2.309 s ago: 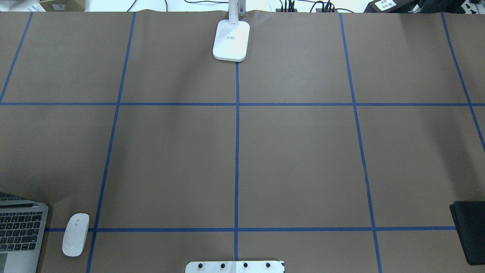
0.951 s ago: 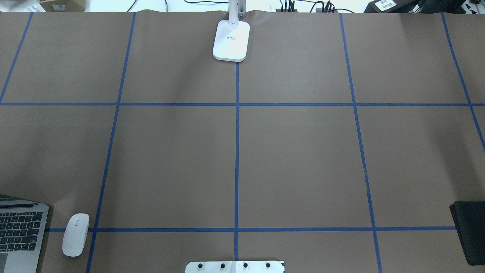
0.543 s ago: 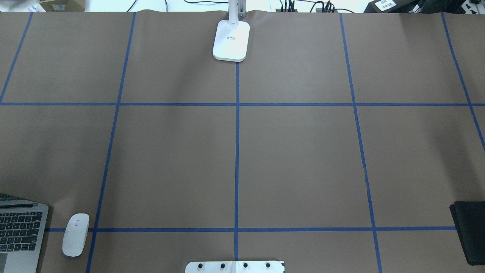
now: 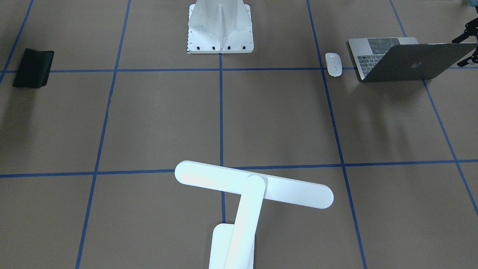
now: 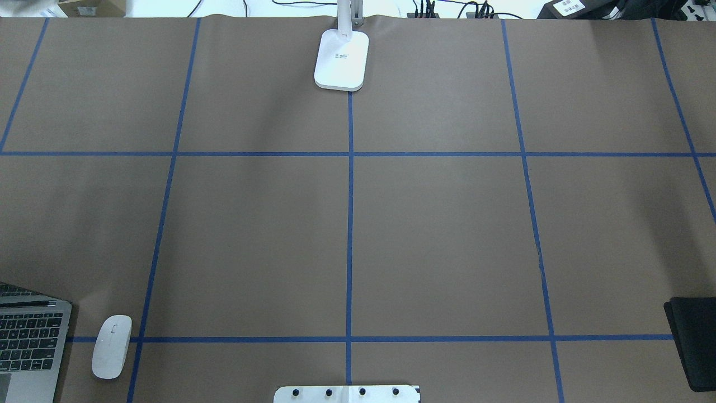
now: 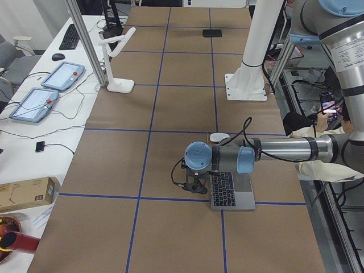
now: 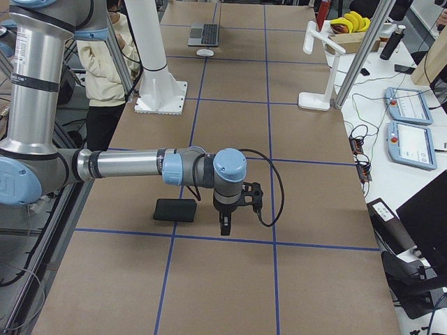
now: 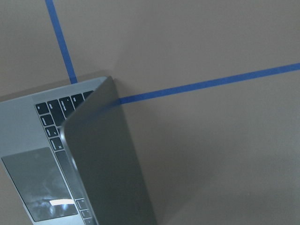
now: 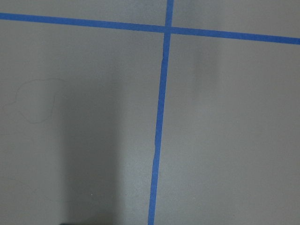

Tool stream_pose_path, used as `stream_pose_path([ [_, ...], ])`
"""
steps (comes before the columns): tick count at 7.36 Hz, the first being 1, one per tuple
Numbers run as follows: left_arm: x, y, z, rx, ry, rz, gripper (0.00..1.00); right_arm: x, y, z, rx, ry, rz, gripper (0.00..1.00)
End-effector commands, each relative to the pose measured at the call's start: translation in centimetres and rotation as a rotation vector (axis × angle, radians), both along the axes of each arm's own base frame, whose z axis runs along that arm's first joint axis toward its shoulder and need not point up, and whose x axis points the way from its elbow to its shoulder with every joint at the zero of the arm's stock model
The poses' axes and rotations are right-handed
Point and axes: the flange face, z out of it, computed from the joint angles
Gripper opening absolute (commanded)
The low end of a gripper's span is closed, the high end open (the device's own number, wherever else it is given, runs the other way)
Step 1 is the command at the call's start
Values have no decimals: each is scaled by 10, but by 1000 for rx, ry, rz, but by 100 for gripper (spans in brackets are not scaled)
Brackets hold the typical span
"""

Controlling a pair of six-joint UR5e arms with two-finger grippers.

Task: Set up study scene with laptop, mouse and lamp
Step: 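Grasp the silver laptop's edge with the left gripper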

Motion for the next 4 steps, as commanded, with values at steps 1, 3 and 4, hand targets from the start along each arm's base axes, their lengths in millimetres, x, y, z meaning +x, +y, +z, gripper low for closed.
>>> stream_pose_path([
  [1,12,3,-2,14,11,22,100,-1,0,-1,1,-10,0,100],
  [3,18,8,0,17,13,42,100,-1,0,-2,1,-11,0,100],
  [4,22,11,1,9,20,52,100,-1,0,-2,3,-11,0,100],
])
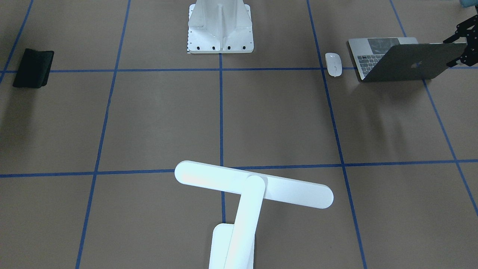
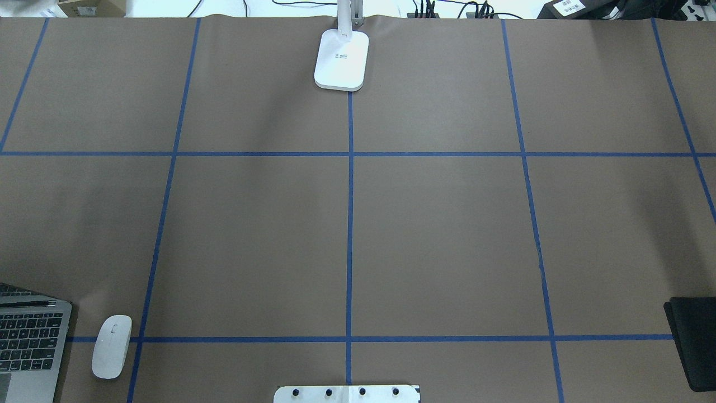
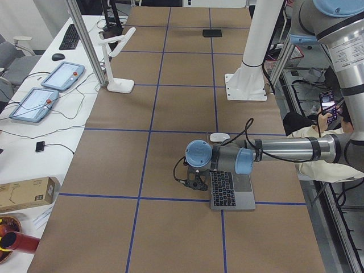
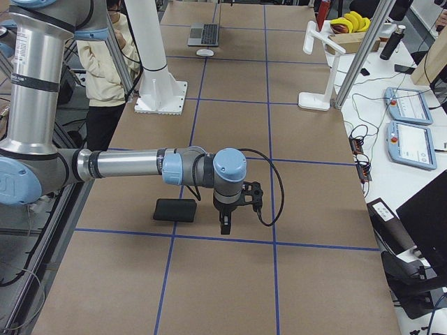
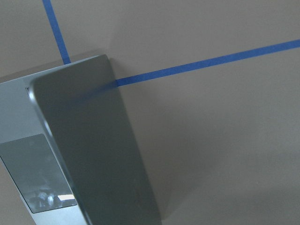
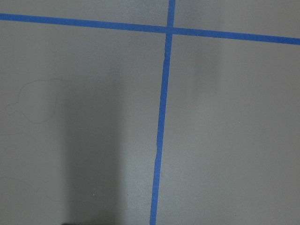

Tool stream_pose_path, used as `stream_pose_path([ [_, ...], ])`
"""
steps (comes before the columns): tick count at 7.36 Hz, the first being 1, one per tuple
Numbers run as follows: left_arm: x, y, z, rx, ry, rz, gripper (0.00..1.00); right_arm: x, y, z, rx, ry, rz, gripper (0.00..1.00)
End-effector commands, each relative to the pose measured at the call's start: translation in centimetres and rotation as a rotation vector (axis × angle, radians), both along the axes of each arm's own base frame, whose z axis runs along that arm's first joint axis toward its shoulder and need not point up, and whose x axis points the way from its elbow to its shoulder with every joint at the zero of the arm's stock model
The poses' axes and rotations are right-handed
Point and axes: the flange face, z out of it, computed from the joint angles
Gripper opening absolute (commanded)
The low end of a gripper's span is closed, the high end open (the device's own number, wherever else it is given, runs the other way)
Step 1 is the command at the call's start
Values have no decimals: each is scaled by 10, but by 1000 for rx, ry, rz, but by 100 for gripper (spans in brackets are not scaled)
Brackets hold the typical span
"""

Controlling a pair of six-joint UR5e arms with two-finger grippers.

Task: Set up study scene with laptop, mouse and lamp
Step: 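Grasp the silver laptop's edge with the left gripper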

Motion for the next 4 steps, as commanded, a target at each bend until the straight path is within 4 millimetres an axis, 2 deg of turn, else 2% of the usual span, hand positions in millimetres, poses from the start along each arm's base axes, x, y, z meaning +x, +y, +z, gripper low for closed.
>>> stream_pose_path([
  [1,10,4,0,-7,15,30,100,0,0,0,-1,-6,0,100],
  [2,15,4,-1,-4,28,45,100,0,0,0,-1,-6,0,100],
  [3,17,4,-2,-21,27,40,80,-1,0,0,-1,-9,0,100],
  [4,19,4,-4,-48,44,31,26,-1,0,-1,1,-9,0,100],
])
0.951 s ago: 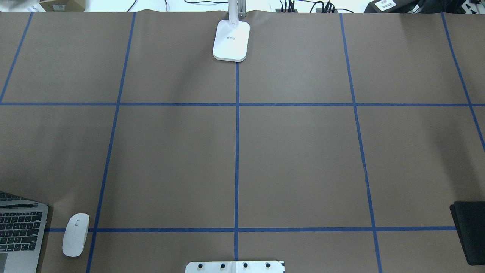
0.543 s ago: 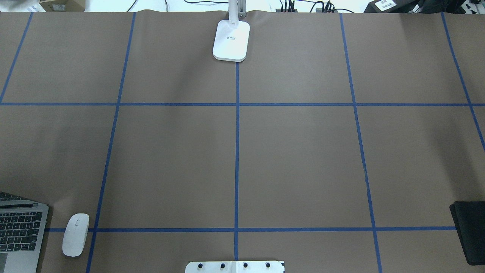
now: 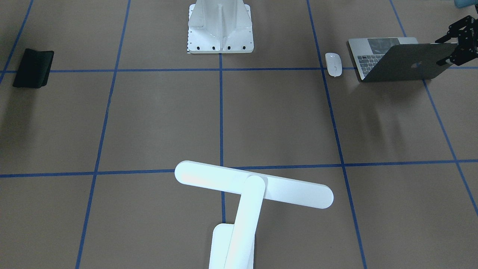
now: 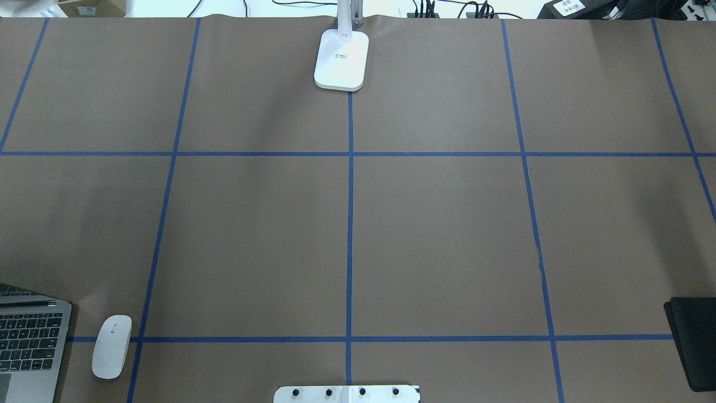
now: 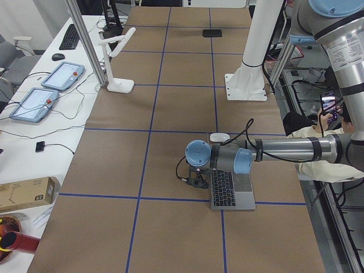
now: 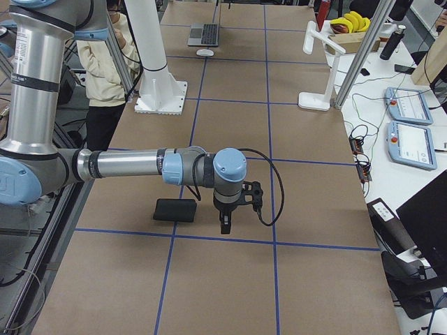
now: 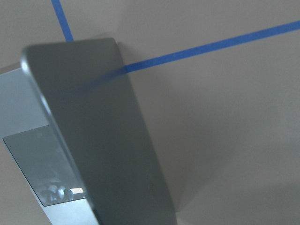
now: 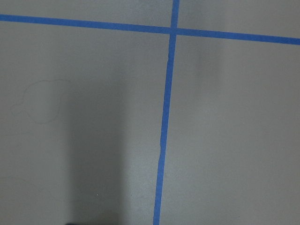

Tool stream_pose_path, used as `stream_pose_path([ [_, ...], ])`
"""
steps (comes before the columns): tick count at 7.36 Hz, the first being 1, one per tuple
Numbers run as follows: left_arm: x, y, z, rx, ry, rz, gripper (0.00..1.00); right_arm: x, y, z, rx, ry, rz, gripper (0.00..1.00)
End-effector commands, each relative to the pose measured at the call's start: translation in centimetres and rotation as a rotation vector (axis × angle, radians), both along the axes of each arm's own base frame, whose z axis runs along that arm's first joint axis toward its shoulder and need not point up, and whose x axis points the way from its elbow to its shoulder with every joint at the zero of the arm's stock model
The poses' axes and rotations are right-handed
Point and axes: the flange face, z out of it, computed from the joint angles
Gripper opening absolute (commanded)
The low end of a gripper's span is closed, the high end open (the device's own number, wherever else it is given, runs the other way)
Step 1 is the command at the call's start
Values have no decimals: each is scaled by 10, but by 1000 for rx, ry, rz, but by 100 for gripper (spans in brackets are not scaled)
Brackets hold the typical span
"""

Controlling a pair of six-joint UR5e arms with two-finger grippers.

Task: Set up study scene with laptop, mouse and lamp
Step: 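Grasp the silver laptop's edge with the left gripper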

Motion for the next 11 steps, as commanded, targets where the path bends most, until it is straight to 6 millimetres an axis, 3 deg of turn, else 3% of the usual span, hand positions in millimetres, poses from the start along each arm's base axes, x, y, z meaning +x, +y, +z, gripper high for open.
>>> stream_pose_path([
  [1,3,0,-5,-8,30,-5,0,0,0,-1,3,-1,0,100],
  [5,4,-5,-7,0,50,-3,0,0,0,-1,4,-1,-1,100],
  [9,16,-36,-43,20,194,17,0,0,1,-2,4,-5,1,100],
  [11,27,-87,-80,19,197,20,0,0,7,3,-9,-6,-1,100],
])
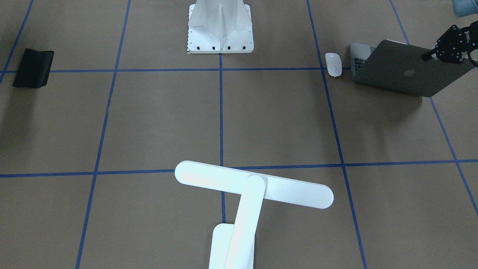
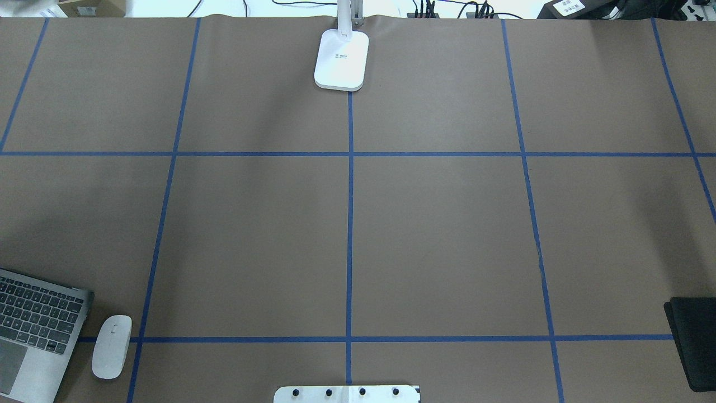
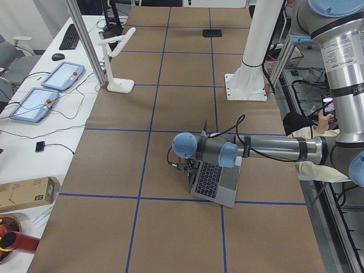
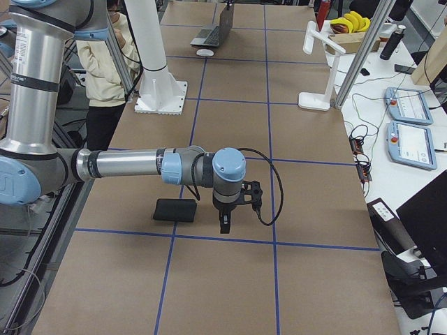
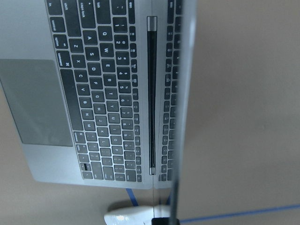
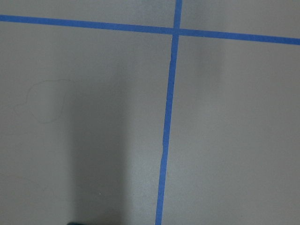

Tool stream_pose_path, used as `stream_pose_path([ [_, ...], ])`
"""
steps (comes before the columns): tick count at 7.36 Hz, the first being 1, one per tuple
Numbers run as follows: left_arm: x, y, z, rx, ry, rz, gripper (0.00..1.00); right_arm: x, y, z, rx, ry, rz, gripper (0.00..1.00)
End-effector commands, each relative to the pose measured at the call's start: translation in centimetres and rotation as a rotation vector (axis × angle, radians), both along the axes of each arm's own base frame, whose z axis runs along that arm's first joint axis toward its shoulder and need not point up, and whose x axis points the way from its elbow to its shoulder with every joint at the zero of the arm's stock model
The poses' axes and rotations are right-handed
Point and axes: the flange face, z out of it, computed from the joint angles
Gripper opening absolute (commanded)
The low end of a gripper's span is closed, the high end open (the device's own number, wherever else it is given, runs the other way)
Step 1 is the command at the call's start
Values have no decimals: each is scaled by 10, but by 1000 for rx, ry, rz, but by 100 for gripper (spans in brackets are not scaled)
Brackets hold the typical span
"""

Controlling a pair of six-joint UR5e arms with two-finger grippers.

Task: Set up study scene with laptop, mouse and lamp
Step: 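Slide the open laptop with the left gripper toward the lamp base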

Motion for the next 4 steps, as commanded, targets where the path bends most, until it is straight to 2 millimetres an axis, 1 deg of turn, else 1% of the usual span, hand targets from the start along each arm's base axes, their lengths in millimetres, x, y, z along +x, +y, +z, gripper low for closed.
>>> stream_pose_path([
  [1,13,-59,-51,8,5,2,0,0,13,9,-26,-11,0,100],
  [2,16,-84,-77,15,6,-1,0,-1,36,6,-36,-26,1,100],
  [3,18,-109,-109,36,11,-7,0,-1,49,8,-49,-28,1,100],
  [4,22,-134,-144,61,9,-11,0,-1,49,11,-54,-28,0,100],
])
